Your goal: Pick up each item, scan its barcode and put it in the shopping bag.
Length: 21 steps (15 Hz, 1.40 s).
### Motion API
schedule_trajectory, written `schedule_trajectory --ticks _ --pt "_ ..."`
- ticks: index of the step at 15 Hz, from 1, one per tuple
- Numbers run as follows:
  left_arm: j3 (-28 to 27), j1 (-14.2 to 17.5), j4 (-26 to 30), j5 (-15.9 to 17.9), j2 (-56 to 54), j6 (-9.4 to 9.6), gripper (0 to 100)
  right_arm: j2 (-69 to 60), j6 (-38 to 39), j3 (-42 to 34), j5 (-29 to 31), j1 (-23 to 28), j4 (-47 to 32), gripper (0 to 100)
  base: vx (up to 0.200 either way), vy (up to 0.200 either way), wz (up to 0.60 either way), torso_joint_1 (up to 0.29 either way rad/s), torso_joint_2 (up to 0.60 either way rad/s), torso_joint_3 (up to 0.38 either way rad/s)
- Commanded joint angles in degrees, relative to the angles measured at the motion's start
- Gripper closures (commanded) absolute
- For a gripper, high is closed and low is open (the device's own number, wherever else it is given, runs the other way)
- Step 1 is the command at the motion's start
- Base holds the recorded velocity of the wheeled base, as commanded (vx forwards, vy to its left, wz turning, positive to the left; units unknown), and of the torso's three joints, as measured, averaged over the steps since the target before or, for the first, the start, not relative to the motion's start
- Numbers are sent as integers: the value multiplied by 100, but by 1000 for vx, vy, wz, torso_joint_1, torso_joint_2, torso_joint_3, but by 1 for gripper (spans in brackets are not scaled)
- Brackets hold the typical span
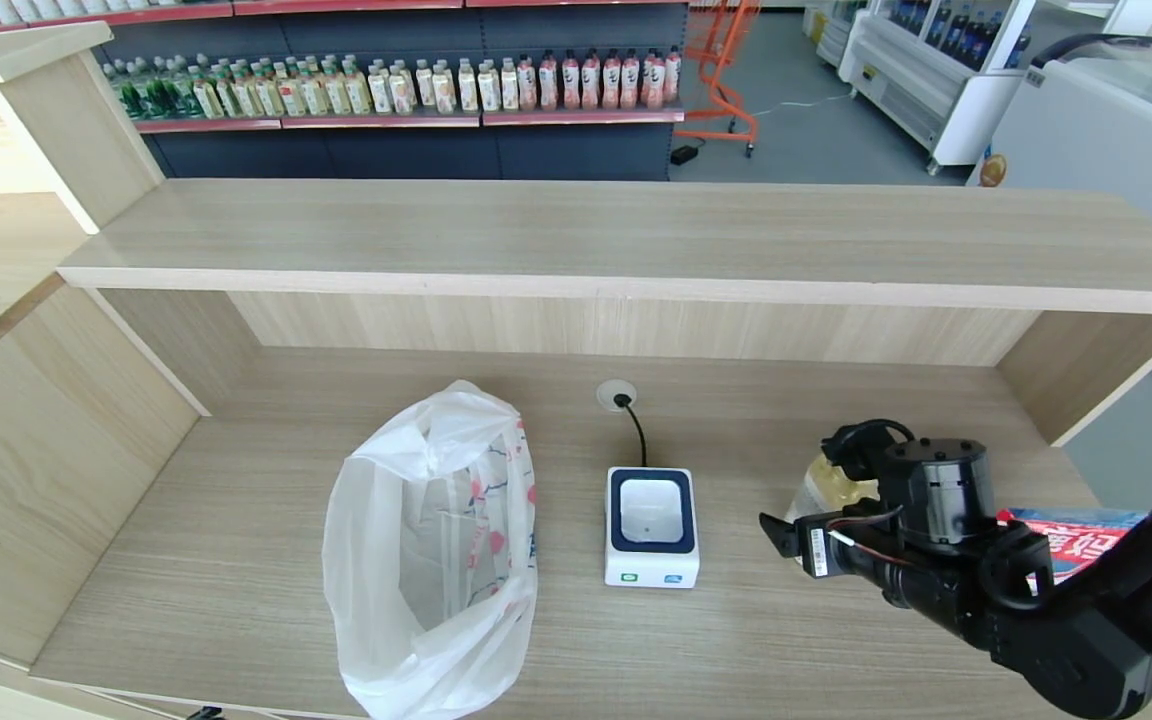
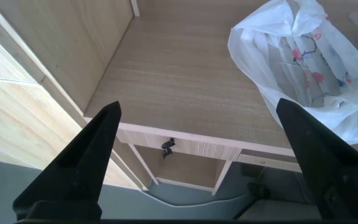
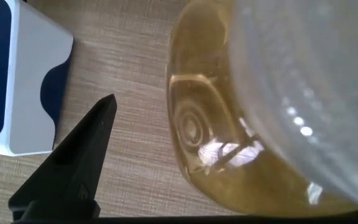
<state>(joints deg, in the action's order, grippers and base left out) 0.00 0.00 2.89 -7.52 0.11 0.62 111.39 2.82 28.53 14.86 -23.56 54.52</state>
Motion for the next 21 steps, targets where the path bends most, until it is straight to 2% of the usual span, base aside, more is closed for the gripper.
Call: schedule_trajectory --ticks 1,5,8,9,17,20,21 --pt "0 0 1 -4 -2 -1 0 103 -141 109 26 -8 15 0 0 0 0 0 0 0" --pt "0 0 1 -4 -2 -1 0 278 -572 109 17 -8 789 0 0 0 0 0 0 0" --pt "0 0 1 -4 -2 -1 0 322 -598 65 -9 -8 982 0 0 0 0 0 0 0" --pt "0 0 1 -4 -2 -1 0 358 -616 65 -1 -8 1061 100 0 0 0 0 0 0" --pt "0 0 1 -4 -2 -1 0 428 -1204 197 -1 19 1079 100 0 0 0 0 0 0" --pt "0 0 1 -4 -2 -1 0 235 -1161 391 -53 19 1079 100 0 0 0 0 0 0" --pt "0 0 1 -4 -2 -1 0 -38 -1029 514 -238 19 1017 100 0 0 0 0 0 0"
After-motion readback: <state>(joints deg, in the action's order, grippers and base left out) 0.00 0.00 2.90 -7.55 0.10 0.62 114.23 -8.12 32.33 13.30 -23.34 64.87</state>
